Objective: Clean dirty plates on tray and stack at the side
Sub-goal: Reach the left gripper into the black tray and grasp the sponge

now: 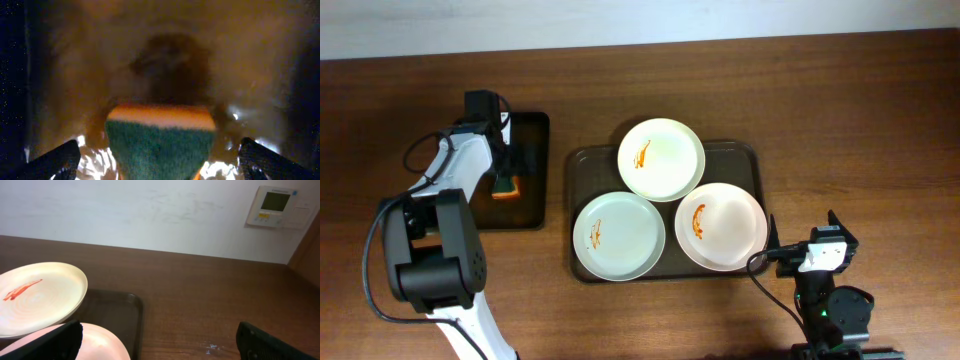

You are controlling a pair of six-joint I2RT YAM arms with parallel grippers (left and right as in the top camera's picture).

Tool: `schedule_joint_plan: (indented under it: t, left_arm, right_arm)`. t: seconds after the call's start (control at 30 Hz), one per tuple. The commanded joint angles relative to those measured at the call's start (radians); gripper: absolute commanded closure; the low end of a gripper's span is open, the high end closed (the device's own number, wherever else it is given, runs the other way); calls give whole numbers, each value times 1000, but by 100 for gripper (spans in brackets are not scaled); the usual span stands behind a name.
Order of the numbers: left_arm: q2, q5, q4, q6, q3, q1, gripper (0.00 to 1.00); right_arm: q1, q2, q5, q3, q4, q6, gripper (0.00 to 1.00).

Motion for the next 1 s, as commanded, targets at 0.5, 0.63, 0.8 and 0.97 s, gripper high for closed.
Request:
schedule_joint_plan:
  t: [0.5, 0.63, 0.8, 0.97]
  left_arm:
    - [-59, 2, -321, 6, 13, 14, 8]
    - [-56, -16, -307, 5, 10, 18, 97]
    - [-56, -42, -252, 5, 11, 18, 4]
    - [-56, -42, -139, 5, 10, 18, 2]
  right_arm:
    - [-7, -6, 9, -8, -4, 4, 2]
    - [-7, -6, 9, -8, -4, 4, 2]
    - [-7, -6, 9, -8, -4, 4, 2]
    - [-7, -6, 9, -8, -4, 4, 2]
